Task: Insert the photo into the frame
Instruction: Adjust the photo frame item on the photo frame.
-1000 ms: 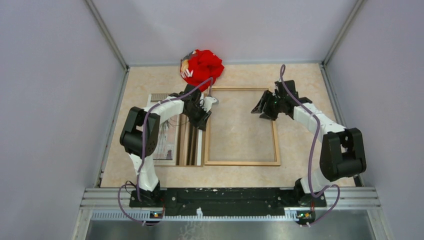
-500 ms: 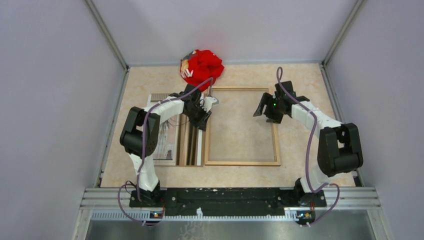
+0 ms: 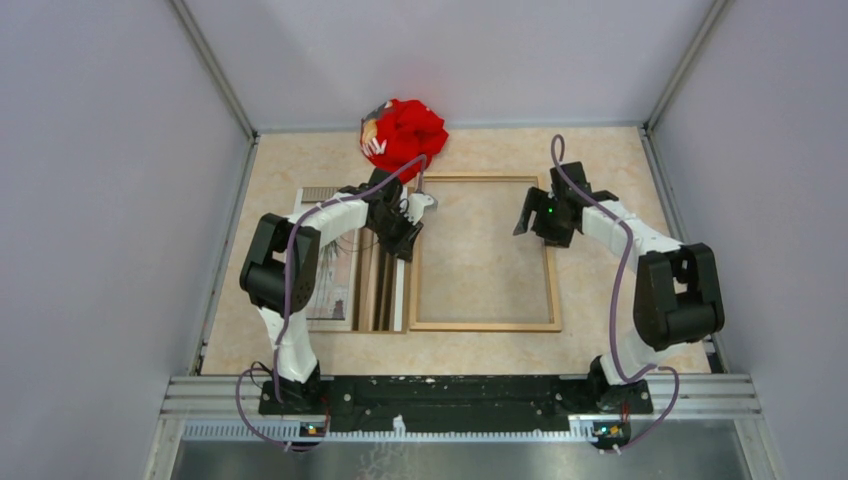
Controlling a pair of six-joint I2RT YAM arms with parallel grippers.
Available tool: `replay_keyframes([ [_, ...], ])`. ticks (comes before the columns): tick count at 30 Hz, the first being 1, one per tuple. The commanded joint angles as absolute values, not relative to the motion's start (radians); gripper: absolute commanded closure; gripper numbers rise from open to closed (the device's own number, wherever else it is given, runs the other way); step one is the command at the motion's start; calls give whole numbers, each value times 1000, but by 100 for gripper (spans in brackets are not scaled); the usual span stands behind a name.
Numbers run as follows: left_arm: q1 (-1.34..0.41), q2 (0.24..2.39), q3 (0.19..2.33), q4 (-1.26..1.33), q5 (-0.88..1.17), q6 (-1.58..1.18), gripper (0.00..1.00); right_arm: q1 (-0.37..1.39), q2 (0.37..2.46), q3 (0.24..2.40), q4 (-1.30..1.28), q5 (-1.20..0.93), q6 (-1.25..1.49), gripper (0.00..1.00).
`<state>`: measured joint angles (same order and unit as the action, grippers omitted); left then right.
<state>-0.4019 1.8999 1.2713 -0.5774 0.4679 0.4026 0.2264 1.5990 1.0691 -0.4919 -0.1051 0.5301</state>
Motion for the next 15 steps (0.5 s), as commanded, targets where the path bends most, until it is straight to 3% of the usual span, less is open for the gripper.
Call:
replay_keyframes([
  [1,-412,1890,1257,-573,504,408,72,225,1612,1120,-489,-73,506,24],
  [15,-413,1897,1260,-577,508,407,72,224,1634,1127,-508,-32,489,23],
])
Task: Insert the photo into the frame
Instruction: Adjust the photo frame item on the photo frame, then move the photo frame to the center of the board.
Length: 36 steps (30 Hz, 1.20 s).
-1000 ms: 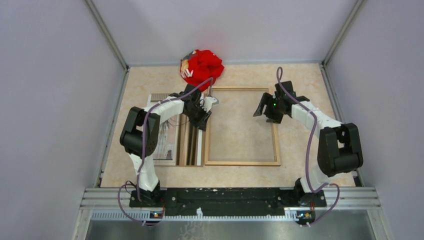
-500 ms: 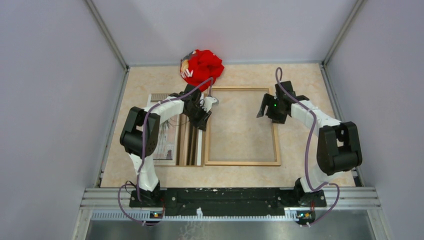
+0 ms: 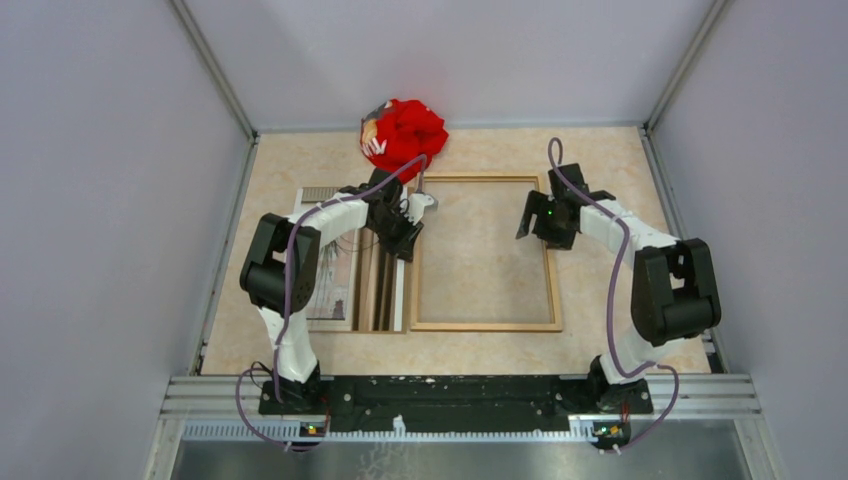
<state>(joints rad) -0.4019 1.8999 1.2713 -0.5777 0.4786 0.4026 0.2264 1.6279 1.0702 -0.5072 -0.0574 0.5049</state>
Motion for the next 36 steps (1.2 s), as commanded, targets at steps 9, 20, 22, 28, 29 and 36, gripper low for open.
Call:
replay_keyframes([
  [9,-413,1898,1261,-576,501,410,73,219,1600,1142,-521,17,491,23],
  [20,-413,1908,1272,-566,503,397,73,106,1572,1000,-423,-82,518,22],
  [22,-413,1911,1277,-563,502,395,73,96,1578,972,-398,-128,527,22],
  [28,-418,1934,1304,-560,521,375,74,86,1546,896,-344,-169,566,22],
  [29,-421,1939,1308,-558,520,373,74,83,1533,889,-342,-170,571,22],
  [36,-458,1975,1362,-558,523,359,74,42,1441,868,-373,-160,574,22],
])
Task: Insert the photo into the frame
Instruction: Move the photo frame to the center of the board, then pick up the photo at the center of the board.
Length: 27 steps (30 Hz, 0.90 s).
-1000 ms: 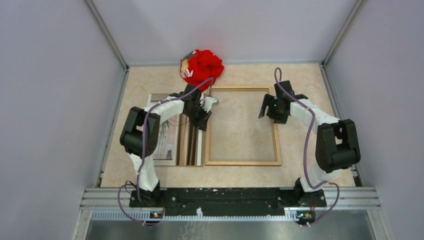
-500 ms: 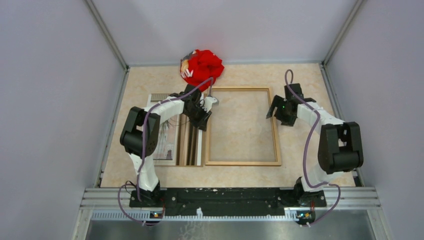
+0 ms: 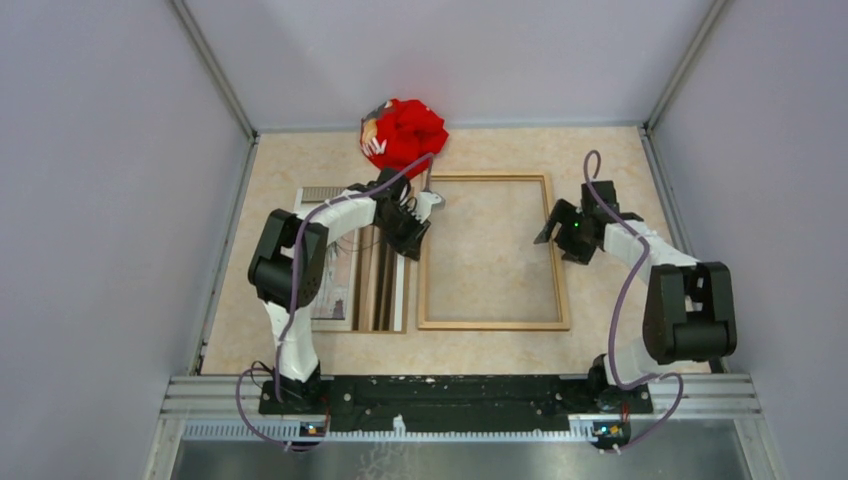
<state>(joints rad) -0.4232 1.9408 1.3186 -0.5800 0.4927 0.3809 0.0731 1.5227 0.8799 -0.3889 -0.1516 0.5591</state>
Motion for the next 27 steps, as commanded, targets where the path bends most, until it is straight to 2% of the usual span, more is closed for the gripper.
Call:
replay_keyframes([
  [1,-464,1979,1370,-559,520,359,74,32,1430,864,-375,-166,573,22],
  [8,-474,2011,1454,-597,523,361,72,15,1379,837,-422,-138,565,22],
  [14,-428,1896,1451,-674,493,403,54,55,1241,854,-426,-119,634,22],
  [20,-232,1769,1512,-822,467,464,40,370,1263,986,-399,-38,746,21],
  [23,-109,1727,1479,-842,389,523,36,556,1374,1075,-358,-6,791,21],
  [27,77,1689,1411,-842,308,595,35,716,1557,1219,-302,-15,829,22],
])
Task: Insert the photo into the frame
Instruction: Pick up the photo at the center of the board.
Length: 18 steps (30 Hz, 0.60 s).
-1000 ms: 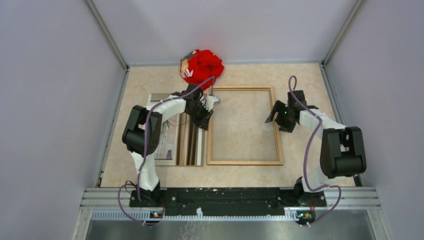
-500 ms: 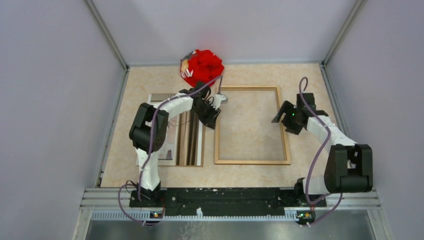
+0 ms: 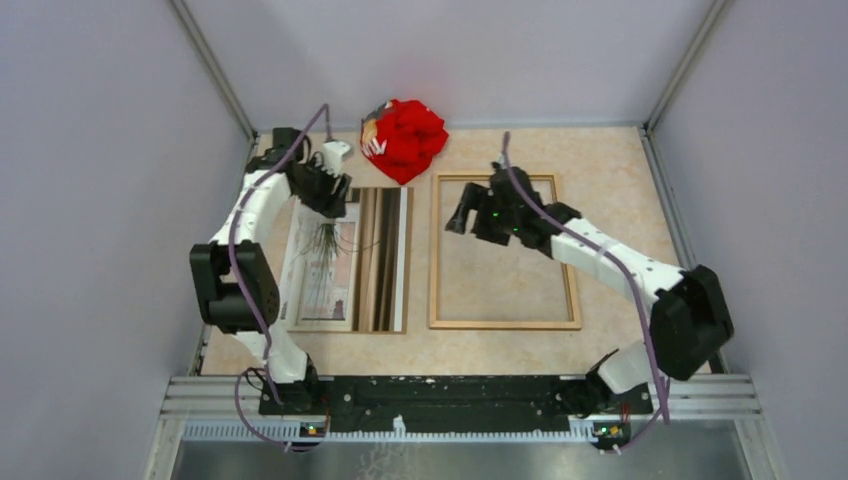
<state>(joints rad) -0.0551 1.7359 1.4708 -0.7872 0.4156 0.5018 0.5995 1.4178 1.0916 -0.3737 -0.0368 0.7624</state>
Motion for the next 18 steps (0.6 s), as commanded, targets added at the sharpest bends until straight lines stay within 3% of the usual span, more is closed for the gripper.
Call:
replay_keyframes([
  [1,122,1682,1390,-828,288,609,35,749,1603,1252,-294,-16,836,22],
  [8,354,1702,1292,-728,189,632,39,875,1915,1479,-286,-49,876,23],
  [18,388,1712,1135,-524,72,608,41,888,2101,1563,-334,-5,887,23],
])
